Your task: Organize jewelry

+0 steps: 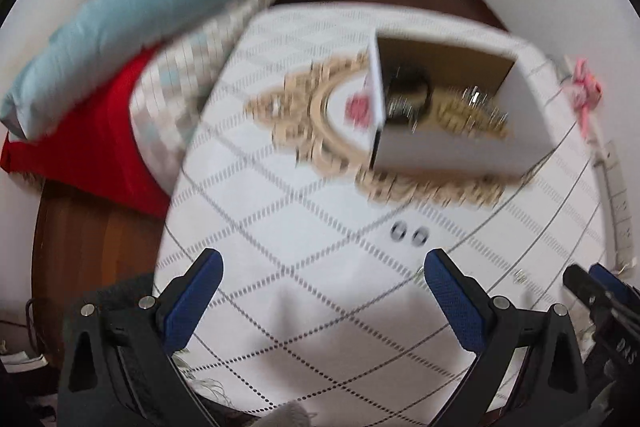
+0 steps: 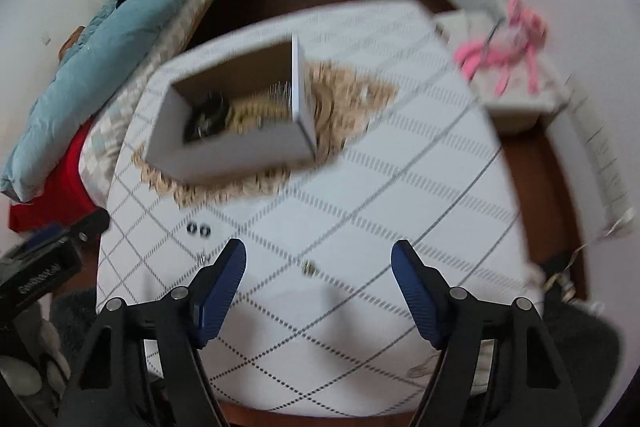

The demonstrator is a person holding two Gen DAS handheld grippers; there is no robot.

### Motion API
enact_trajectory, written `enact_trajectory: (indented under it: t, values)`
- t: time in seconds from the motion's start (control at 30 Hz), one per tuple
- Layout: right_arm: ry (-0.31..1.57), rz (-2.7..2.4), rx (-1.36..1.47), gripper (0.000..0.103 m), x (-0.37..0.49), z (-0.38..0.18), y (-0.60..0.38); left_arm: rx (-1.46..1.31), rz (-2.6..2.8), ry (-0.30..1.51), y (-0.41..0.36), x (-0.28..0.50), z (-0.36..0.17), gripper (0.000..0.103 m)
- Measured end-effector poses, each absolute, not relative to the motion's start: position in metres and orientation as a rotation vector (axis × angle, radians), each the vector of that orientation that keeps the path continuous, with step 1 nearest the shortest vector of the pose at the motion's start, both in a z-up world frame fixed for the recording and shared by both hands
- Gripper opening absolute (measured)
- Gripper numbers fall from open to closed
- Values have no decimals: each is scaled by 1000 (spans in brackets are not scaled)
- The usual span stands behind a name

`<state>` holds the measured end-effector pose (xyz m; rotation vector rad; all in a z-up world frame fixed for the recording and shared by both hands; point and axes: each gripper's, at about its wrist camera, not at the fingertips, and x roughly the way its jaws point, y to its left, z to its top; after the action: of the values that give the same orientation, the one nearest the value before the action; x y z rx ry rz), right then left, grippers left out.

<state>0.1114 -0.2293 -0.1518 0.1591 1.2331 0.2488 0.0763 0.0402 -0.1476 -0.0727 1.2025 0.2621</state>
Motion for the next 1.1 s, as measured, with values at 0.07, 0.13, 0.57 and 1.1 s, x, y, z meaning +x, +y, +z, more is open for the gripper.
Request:
enact_trajectory:
  t: [0.07, 0.13, 0.57, 1.1]
  values:
    - [1260, 259, 178, 59, 109, -174, -229, -65, 271, 1237, 42, 72, -165, 103]
    - [1274, 259, 186, 52, 108, -188, -229, -54, 290, 1273, 43, 69, -180, 103]
    - [1216, 258, -10, 12, 101, -213, -187, -52, 272, 1341, 36, 70, -208, 103]
    - [1184, 222, 48, 5, 108, -198, -213, -67, 79, 1311, -21, 90, -209, 52]
